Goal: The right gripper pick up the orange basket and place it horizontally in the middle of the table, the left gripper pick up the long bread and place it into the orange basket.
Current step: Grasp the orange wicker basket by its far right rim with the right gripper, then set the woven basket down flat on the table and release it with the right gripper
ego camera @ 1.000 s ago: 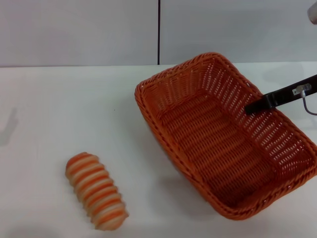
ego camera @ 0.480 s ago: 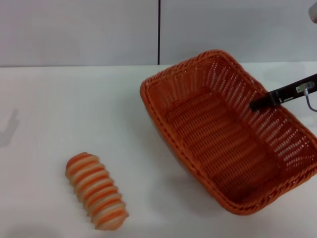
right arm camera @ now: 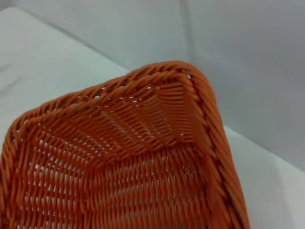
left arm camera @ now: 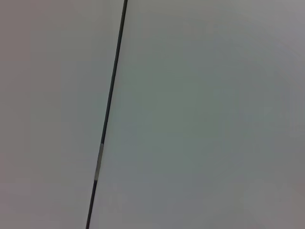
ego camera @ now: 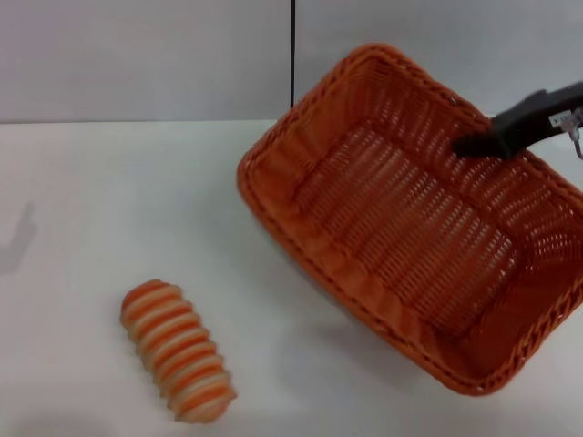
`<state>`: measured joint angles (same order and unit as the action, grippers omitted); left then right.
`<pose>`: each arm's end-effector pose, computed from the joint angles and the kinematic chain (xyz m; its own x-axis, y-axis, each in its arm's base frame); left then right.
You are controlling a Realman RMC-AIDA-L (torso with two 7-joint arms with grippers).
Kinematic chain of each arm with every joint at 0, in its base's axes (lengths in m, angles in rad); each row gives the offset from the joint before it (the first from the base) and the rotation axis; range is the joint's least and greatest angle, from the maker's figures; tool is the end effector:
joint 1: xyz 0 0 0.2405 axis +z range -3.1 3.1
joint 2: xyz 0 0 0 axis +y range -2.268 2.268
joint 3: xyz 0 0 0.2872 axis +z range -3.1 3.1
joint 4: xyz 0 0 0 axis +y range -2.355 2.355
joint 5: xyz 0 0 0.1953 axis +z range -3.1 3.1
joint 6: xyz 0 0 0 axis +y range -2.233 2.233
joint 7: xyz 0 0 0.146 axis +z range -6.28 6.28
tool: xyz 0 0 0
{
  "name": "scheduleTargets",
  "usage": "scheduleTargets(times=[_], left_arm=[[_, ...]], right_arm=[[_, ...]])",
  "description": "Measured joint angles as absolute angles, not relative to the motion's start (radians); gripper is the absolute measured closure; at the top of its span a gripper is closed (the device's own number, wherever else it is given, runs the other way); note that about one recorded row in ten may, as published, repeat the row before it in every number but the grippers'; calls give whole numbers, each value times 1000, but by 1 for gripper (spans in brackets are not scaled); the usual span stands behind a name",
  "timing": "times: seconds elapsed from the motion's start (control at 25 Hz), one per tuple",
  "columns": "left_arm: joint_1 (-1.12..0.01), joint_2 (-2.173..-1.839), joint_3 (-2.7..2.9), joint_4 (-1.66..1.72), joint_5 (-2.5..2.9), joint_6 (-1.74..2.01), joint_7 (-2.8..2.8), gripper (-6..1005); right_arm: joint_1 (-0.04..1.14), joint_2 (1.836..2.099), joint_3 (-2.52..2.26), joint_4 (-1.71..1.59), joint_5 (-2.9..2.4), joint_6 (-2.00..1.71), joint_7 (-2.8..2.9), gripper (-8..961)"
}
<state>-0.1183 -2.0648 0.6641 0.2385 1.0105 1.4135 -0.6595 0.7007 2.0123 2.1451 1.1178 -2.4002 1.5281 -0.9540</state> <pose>-0.4114 0.2240 0.0335 0.5849 -0.0063 0.8111 0.8001 -0.1593 -0.5783 0.2160 0.3995 0.0299 0.8238 -0.5651 -0.0441 -0.5458 -0.7699 -0.3305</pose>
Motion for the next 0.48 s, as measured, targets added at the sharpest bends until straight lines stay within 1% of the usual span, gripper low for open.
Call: scheduleTargets(times=[0.32, 0.48], left_arm=[[-91, -2064, 653, 232, 1009, 1448, -659, 269], [-75, -2064, 649, 229, 1009, 1453, -658, 269]], right_arm=[[747, 2015, 2066, 1131, -2400, 1567, -1041, 816], [776, 2006, 2012, 1132, -2406, 1569, -1069, 817]])
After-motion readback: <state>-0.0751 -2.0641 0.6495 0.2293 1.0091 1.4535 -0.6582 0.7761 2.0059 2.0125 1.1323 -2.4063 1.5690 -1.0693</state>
